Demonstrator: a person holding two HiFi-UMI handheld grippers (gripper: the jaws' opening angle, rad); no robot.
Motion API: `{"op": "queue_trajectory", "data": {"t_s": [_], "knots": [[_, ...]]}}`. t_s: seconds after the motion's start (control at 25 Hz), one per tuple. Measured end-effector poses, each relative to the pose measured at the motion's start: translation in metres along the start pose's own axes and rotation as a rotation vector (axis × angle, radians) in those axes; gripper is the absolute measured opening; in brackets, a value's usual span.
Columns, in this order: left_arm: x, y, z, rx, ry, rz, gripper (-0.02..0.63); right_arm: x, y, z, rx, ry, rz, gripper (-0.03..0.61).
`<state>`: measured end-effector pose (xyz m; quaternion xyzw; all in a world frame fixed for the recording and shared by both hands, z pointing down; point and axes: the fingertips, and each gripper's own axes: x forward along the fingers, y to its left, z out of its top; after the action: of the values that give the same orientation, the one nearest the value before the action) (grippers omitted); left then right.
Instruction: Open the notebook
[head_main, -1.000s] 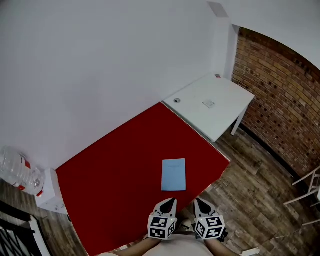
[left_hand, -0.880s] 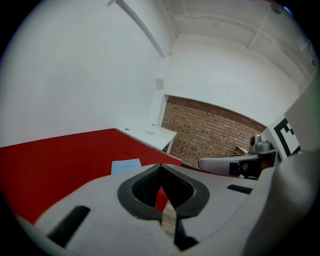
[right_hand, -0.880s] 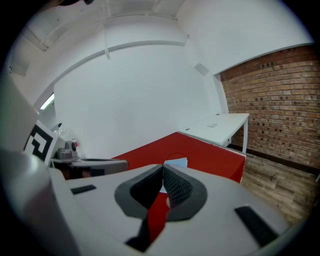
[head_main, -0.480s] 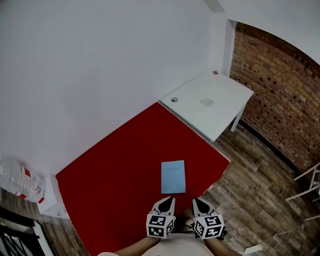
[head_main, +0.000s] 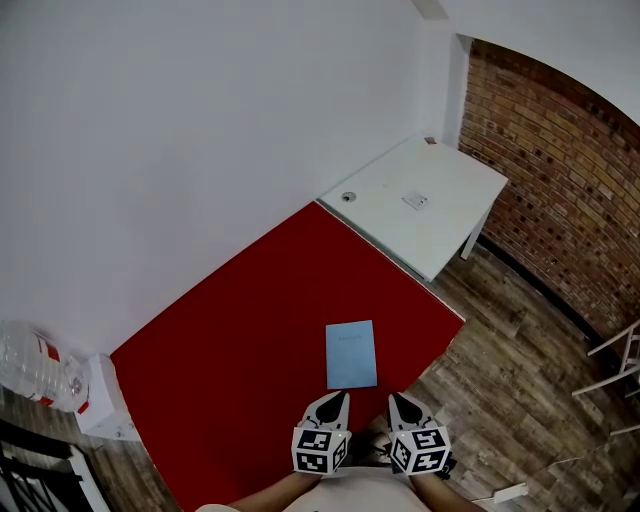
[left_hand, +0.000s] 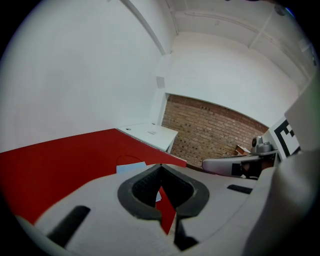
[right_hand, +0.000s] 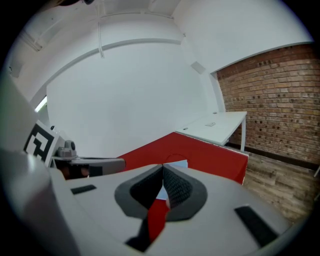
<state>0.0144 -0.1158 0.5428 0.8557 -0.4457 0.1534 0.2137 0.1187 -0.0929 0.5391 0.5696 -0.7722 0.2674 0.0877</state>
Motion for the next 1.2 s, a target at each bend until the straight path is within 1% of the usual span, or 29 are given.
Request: {"op": "queue_trajectory", "data": {"t_s": [0.28, 0.48, 0.72, 0.88, 1.04, 1.08, 1.16, 1.2], "knots": [[0.006, 0.016, -0.007, 0.0, 0.017, 0.015, 0.005, 0.017, -0.002, -0.008, -0.028, 0.042, -0.021, 0.006], [0.013, 0.034, -0.021, -0.023, 0.038, 0.029, 0.005, 0.036, -0.001, -0.019, -0.03, 0.071, -0.024, 0.006], [0.027, 0.046, -0.027, -0.011, 0.038, 0.036, 0.005, 0.06, -0.012, -0.034, -0.04, 0.106, -0.03, 0.006], [0.035, 0.054, -0.036, -0.024, 0.05, 0.048, 0.005, 0.079, -0.021, -0.052, -0.026, 0.137, -0.032, 0.008], [0.041, 0.052, -0.048, -0.026, 0.074, 0.033, 0.005, 0.098, -0.033, -0.073, 0.009, 0.178, -0.039, 0.009], [0.043, 0.051, -0.051, -0.028, 0.079, 0.029, 0.005, 0.103, -0.036, -0.077, 0.016, 0.19, -0.042, 0.012], [0.046, 0.052, -0.057, -0.03, 0.087, 0.028, 0.005, 0.115, -0.042, -0.088, 0.03, 0.215, -0.046, 0.058], [0.048, 0.053, -0.06, -0.031, 0.092, 0.029, 0.005, 0.121, -0.045, -0.094, 0.038, 0.229, -0.049, 0.065]]}}
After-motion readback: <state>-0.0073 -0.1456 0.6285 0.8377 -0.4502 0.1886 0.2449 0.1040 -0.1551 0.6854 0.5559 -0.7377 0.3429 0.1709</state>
